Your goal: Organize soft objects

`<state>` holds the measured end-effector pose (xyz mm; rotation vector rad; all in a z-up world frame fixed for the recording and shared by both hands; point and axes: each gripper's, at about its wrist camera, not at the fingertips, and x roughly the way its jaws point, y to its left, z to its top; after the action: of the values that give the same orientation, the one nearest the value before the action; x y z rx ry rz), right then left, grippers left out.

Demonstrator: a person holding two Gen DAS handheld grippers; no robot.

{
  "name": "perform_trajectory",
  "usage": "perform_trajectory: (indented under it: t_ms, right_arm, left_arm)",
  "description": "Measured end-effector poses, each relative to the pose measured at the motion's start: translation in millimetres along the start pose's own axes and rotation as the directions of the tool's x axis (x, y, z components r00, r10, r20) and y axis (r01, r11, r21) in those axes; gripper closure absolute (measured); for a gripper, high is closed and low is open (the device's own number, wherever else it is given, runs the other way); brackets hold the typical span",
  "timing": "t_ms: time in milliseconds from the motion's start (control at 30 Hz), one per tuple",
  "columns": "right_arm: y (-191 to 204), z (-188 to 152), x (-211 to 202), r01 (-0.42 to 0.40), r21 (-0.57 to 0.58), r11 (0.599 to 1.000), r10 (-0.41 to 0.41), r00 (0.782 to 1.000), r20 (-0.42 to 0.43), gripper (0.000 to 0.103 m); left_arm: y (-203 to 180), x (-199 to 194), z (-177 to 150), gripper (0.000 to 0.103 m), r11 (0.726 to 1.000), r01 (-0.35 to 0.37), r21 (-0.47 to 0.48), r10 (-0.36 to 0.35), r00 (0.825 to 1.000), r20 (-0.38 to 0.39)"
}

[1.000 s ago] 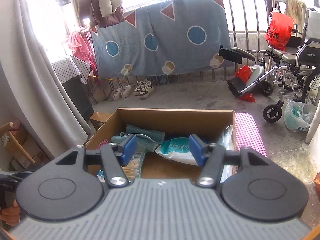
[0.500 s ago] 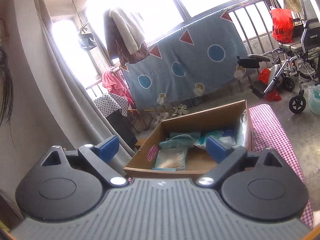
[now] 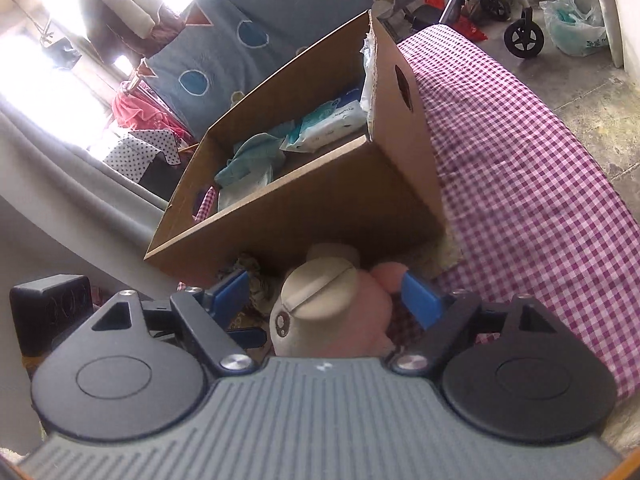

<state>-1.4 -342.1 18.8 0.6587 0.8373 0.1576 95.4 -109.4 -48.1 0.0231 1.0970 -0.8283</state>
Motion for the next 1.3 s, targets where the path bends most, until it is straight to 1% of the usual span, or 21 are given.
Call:
perform_trajectory:
  t_ms: [100, 167, 233, 267, 333, 433, 500, 567, 667, 700, 800, 867, 900, 1000, 1033, 1167, 1200, 1300]
  right_arm:
    - [13, 6, 11, -0.013, -0.103, 0.995, 0.01, 1.0, -0.024, 0.021]
    - [22, 4, 19, 0.01, -0.182, 0.983, -0.018, 0.999, -0.04, 0.021]
    - [26, 5, 29, 0.056, -0.25, 0.967, -0.071, 0.996, -0.053, 0.021]
    - [22, 7, 33, 0.076, -0.253, 0.965, -0.093, 0.994, -0.055, 0.021]
    - [11, 10, 35, 0.104, -0.221, 0.97, -0.118, 0.992, -0.049, 0.022]
    - [-12, 16, 33, 0.13, -0.138, 0.982, -0.134, 0.991, -0.016, 0.025]
    - [-25, 20, 26, 0.139, -0.086, 0.987, -0.138, 0.99, 0.012, 0.025]
    - [-32, 21, 23, 0.145, -0.069, 0.987, -0.145, 0.989, 0.018, 0.025]
    - [-38, 21, 21, 0.194, -0.069, 0.979, -0.192, 0.981, 0.037, 0.025]
    - [-40, 21, 21, 0.196, -0.066, 0.978, -0.194, 0.98, 0.043, 0.025]
    - [-41, 20, 17, 0.151, -0.044, 0.988, -0.149, 0.988, 0.051, 0.026]
    - [-38, 18, 11, 0.11, -0.029, 0.994, -0.108, 0.992, 0.07, 0.033]
    - [-37, 17, 9, 0.077, -0.02, 0.997, -0.076, 0.995, 0.067, 0.04]
    - [-40, 15, 9, -0.017, 0.036, 0.999, 0.016, 0.999, 0.036, 0.054]
    - [-41, 13, 11, -0.036, 0.054, 0.998, 0.035, 0.999, 0.018, 0.056]
    - [-50, 3, 26, -0.007, 0.121, 0.993, 0.012, 0.999, -0.043, 0.057]
    - [-54, 1, 28, -0.023, 0.157, 0.987, 0.03, 0.999, -0.044, 0.057]
    - [-69, -7, 33, -0.088, 0.283, 0.955, 0.105, 0.993, -0.047, 0.058]
  left_arm:
    - [1, 9, 6, 0.028, 1.0, -0.007, -0.016, 0.007, 1.0, -0.01]
    - [0, 15, 7, 0.028, 1.0, -0.015, -0.018, 0.015, 1.0, -0.017]
    - [-2, 17, 8, 0.028, 0.999, -0.035, -0.001, 0.035, 0.999, -0.015]
    - [-3, 17, 8, 0.028, 0.999, -0.042, 0.008, 0.042, 0.999, -0.018]
    - [-4, 19, 10, 0.028, 0.999, -0.045, 0.01, 0.045, 0.999, -0.026]
    - [-3, 20, 15, 0.028, 0.999, -0.044, 0.001, 0.044, 0.998, -0.037]
    - [-4, 21, 19, 0.027, 0.999, -0.045, 0.0, 0.045, 0.998, -0.04]
    - [-5, 22, 20, 0.027, 0.999, -0.047, 0.003, 0.047, 0.998, -0.042]
    - [-4, 26, 25, 0.027, 0.999, -0.045, -0.004, 0.044, 0.998, -0.05]
    - [-4, 26, 26, 0.026, 0.999, -0.043, -0.006, 0.043, 0.998, -0.051]
    - [-2, 29, 27, 0.024, 0.999, -0.036, -0.011, 0.035, 0.998, -0.059]
    - [-1, 32, 29, 0.022, 0.999, -0.027, -0.025, 0.025, 0.998, -0.064]
    - [-1, 34, 30, 0.022, 0.999, -0.022, -0.028, 0.02, 0.998, -0.065]
    - [1, 41, 31, 0.021, 0.999, 0.004, -0.044, -0.007, 0.998, -0.06]
    - [2, 43, 32, 0.022, 0.998, 0.019, -0.059, -0.022, 0.998, -0.06]
    - [6, 47, 32, 0.023, 0.995, 0.045, -0.09, -0.048, 0.998, -0.028]
    - [7, 46, 31, 0.024, 0.993, 0.049, -0.103, -0.052, 0.998, -0.028]
    - [11, 43, 27, 0.025, 0.989, 0.056, -0.138, -0.061, 0.998, -0.031]
